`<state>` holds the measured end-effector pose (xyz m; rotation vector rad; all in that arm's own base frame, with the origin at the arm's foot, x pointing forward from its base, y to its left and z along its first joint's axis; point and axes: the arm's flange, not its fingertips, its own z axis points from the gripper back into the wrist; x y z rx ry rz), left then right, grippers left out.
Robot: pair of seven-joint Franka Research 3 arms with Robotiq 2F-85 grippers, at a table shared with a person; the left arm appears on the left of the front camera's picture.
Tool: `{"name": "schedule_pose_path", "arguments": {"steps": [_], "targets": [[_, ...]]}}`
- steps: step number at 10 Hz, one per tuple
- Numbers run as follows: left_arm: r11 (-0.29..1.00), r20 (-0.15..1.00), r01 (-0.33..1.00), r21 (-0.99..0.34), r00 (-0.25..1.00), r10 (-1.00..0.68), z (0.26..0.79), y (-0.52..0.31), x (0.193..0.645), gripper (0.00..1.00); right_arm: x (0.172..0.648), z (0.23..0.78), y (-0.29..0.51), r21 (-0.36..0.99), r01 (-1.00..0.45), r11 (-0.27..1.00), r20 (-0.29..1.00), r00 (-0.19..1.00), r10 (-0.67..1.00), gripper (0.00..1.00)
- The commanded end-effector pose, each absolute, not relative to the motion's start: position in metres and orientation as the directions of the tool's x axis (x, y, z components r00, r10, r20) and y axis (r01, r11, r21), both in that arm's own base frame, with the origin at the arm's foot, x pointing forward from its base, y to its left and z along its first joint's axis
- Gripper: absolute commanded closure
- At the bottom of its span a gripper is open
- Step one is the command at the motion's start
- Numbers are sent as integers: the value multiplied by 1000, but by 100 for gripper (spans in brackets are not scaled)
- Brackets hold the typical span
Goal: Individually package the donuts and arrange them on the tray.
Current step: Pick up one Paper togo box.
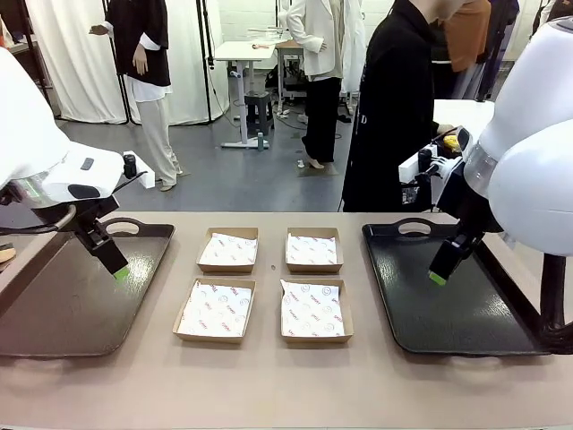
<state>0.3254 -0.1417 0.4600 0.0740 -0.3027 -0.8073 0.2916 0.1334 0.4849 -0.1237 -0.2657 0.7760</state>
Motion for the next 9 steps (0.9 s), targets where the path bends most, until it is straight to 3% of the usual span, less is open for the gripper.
{"name": "schedule_pose_path", "arguments": {"steps": [1,3,4,6,7,9], "targets": [[686,202,709,163,656,-727,448,-143,327,0,290,480,141,-181,-688,703,186,678,711,0],[686,202,709,163,656,-727,448,-143,327,0,291,484,135,-204,-678,706,189,680,708,0],[690,219,703,171,656,-723,453,-142,327,0,294,482,124,19,-677,736,296,706,643,0],[745,435,612,-266,766,-474,466,-96,331,0,297,480,74,419,-527,739,413,836,362,0],[721,507,574,-389,787,-352,475,-69,330,0,295,476,44,574,-460,678,427,874,231,0],[622,562,487,-613,822,-91,477,-12,320,0,288,463,-7,742,-383,550,421,905,62,0]]}}
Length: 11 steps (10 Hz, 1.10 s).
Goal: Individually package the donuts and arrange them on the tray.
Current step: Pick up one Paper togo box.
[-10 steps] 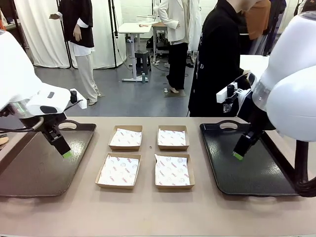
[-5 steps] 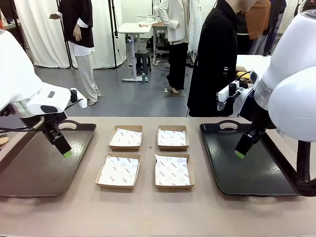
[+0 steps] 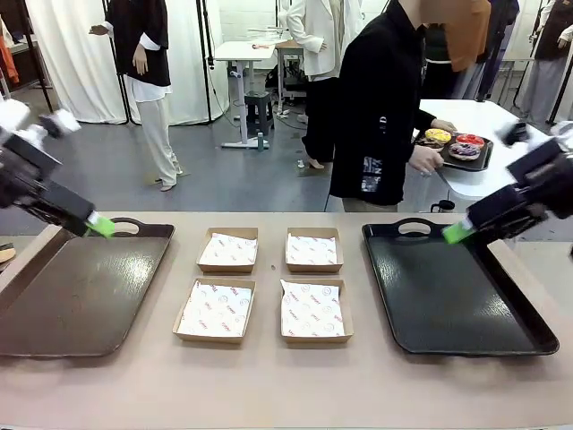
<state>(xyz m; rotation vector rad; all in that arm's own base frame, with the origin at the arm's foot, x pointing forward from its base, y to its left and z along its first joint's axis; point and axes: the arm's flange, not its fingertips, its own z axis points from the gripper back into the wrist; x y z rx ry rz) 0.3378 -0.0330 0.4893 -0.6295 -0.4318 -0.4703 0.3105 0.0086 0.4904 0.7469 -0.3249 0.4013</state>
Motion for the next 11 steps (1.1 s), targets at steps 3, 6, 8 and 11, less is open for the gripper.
{"name": "schedule_pose_path", "arguments": {"steps": [3,6,8,11], "targets": [[399,527,462,-792,848,63,472,61,310,0,277,450,-62,828,-257,498,333,940,-69,0],[332,430,391,-858,901,50,450,93,318,0,273,439,-102,867,-177,466,254,961,-107,0],[310,372,345,-886,928,32,435,113,321,0,271,427,-125,882,-136,452,213,969,-124,0],[300,356,330,-895,934,37,429,126,319,0,266,422,-142,896,-129,426,208,967,-145,0]]}}
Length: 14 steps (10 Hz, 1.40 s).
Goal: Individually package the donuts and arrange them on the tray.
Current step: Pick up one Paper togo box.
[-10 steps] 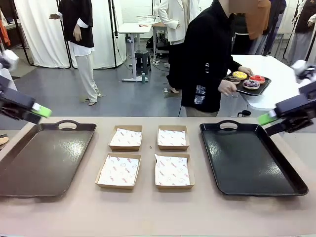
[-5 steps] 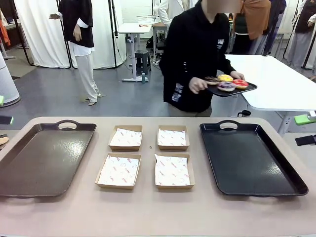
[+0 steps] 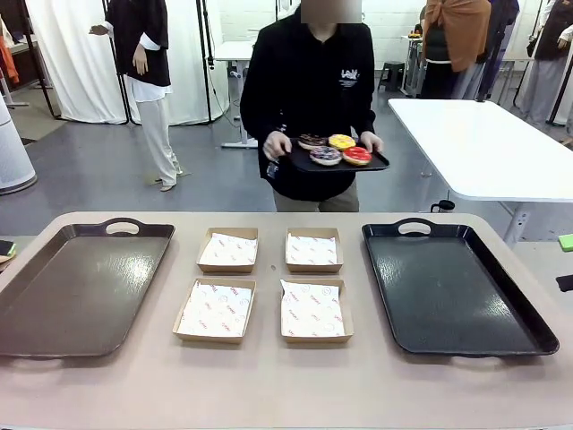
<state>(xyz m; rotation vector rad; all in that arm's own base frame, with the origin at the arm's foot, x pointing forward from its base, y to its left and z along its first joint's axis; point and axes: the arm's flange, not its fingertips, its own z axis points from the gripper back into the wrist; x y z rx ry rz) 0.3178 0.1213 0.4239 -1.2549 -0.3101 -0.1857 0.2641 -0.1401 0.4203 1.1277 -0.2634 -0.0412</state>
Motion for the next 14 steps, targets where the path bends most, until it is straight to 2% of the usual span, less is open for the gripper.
{"name": "schedule_pose_path", "arguments": {"steps": [1,2,14], "targets": [[352,359,328,-876,933,23,431,126,319,0,267,429,-127,839,-169,517,250,964,-91,0],[303,330,306,-902,943,31,424,121,318,0,264,420,-140,897,-100,431,187,968,-165,0],[303,330,306,-902,943,31,424,121,318,0,264,420,-140,897,-100,431,187,968,-165,0]]}}
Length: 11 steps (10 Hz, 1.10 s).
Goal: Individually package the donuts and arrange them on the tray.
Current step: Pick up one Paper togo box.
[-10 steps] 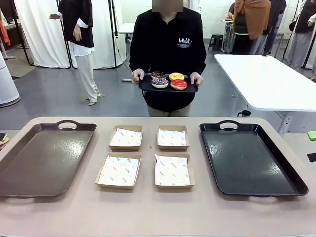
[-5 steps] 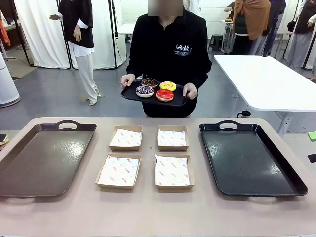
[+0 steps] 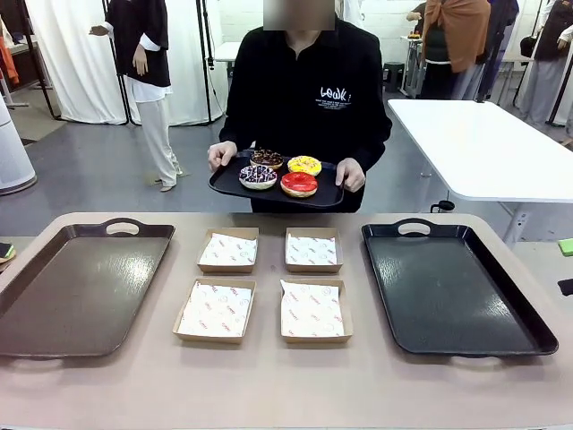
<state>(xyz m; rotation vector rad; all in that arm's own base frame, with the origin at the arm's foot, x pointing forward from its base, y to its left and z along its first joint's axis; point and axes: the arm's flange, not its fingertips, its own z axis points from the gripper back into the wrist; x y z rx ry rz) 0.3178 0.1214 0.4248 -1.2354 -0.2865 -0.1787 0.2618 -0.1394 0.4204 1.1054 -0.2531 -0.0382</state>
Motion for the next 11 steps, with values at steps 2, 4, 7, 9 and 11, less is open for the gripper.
{"name": "schedule_pose_path", "arguments": {"steps": [2,4,7,9,11], "targets": [[303,330,306,-902,943,31,424,121,318,0,264,420,-140,897,-100,431,187,968,-165,0],[303,330,306,-902,943,31,424,121,318,0,264,420,-140,897,-100,431,187,968,-165,0],[303,330,306,-902,943,31,424,121,318,0,264,420,-140,897,-100,431,187,968,-165,0],[303,330,306,-902,943,31,424,121,318,0,264,420,-140,897,-100,431,187,968,-165,0],[303,330,306,-902,943,31,424,121,318,0,264,420,-140,897,-100,431,187,968,-165,0]]}}
